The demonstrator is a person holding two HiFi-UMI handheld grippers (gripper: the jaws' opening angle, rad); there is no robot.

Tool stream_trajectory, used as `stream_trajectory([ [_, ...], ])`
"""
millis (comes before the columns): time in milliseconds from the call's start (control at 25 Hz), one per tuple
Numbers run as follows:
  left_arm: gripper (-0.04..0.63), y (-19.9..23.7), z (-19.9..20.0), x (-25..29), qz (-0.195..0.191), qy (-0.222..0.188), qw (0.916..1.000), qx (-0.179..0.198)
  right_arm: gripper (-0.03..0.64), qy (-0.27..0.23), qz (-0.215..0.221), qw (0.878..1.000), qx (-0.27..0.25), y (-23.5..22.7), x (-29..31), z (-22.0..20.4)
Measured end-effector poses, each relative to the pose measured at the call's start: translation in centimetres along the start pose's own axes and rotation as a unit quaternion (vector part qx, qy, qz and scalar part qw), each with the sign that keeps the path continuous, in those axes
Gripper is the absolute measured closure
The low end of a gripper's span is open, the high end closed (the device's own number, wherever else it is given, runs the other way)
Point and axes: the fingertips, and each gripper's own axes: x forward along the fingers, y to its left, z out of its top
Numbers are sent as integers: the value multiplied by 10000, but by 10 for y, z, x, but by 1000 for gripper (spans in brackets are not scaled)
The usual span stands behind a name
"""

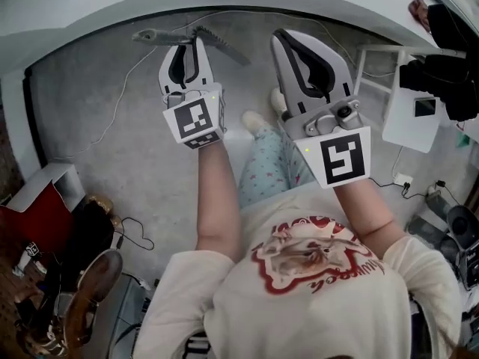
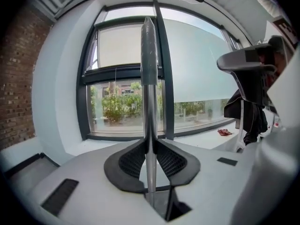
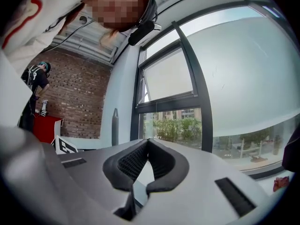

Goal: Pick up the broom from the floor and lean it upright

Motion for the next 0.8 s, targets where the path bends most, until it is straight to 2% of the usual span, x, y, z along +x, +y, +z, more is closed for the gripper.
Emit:
stream_trajectory([
  [160,506,-6,21,16,-148,-128,9998,31,592,-36,-116,9999,-94,-2,3,8],
  [400,506,-13,16,50,-185,-114,9997,121,592,14,-201,9997,-146,-25,16,-4],
  [640,506,-10,-12,82,-85,319,9994,30,592,88,-135,9998,-71,-52,44,-10],
  [800,506,-16,-32,117,-35,619,9981,-12,592,229,-6,9997,55,-76,69,-29],
])
